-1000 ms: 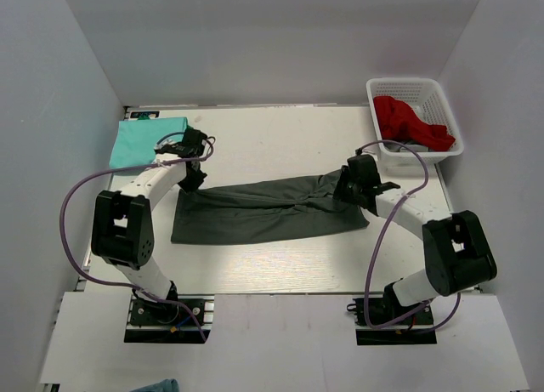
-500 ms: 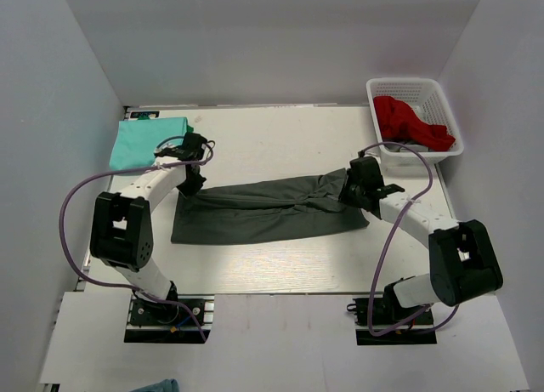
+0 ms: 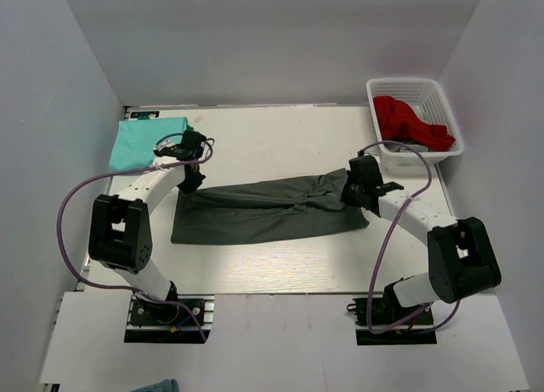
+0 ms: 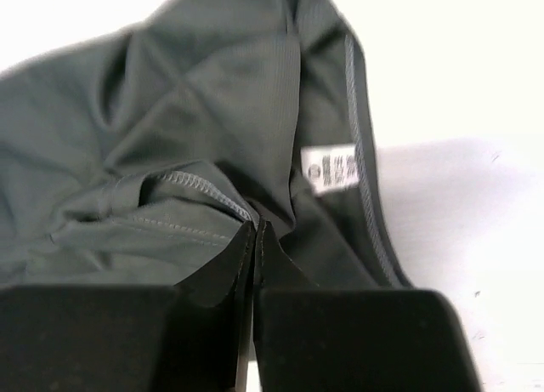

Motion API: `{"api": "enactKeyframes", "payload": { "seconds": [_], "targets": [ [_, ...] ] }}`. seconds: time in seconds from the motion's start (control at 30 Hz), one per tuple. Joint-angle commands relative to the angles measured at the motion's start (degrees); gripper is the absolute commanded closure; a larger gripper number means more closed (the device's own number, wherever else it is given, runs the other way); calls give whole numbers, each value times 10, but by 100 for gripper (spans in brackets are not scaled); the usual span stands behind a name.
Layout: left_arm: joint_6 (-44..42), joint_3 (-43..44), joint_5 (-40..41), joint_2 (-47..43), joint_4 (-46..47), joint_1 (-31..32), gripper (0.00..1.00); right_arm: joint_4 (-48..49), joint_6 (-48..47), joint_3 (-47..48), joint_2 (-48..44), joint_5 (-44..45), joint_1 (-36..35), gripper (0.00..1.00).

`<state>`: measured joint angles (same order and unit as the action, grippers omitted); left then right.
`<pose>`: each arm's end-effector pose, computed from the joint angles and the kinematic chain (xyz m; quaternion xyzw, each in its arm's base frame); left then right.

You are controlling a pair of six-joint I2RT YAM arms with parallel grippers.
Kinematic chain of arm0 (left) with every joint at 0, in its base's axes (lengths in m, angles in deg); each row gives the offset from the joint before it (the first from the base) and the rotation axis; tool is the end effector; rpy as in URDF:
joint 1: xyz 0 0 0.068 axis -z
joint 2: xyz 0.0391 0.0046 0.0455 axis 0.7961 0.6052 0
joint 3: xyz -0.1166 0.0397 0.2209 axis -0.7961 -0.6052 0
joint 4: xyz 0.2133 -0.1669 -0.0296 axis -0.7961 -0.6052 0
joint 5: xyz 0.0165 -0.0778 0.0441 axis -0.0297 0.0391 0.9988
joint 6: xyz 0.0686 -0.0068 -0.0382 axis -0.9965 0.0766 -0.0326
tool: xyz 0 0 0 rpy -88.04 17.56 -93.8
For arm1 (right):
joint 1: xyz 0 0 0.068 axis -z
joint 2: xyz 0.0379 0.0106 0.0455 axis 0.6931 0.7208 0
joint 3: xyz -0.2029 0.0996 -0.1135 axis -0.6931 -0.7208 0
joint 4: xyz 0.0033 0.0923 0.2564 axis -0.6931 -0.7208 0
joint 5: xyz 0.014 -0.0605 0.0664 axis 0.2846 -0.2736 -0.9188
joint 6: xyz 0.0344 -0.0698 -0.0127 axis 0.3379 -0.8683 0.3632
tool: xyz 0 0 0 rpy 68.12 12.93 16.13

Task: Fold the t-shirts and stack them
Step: Fold the other side of the tshirt into a rectangle

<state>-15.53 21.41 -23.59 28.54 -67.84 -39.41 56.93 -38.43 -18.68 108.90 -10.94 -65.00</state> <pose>0.3311 -0.0495 0.1656 -0.3726 0.8908 0.0904 0.2441 0.3016 0.1013 0.1432 0.0948 0.9224 0.0611 0.3693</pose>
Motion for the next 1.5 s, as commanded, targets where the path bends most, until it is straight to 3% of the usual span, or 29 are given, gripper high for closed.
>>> {"api": "enactKeyframes", "payload": {
  "seconds": [0.0,0.43,0.8,1.07,1.27,1.47],
  "targets": [
    [-9,53,39,4,6,-2,100,47,-18,73,10,47,2,100],
    [-29,257,108,146,-63,-13,100,85,-105,294,158,111,5,100],
    [-17,302,149,176,-100,-18,100,132,-127,327,201,92,9,100],
    [-17,212,155,105,-74,-6,100,169,-122,218,108,67,9,100],
    [-56,30,95,9,76,-6,100,190,-101,114,33,26,6,100],
    [-66,-52,63,-46,140,-6,100,188,-90,46,-7,41,6,100]
  ]
}}
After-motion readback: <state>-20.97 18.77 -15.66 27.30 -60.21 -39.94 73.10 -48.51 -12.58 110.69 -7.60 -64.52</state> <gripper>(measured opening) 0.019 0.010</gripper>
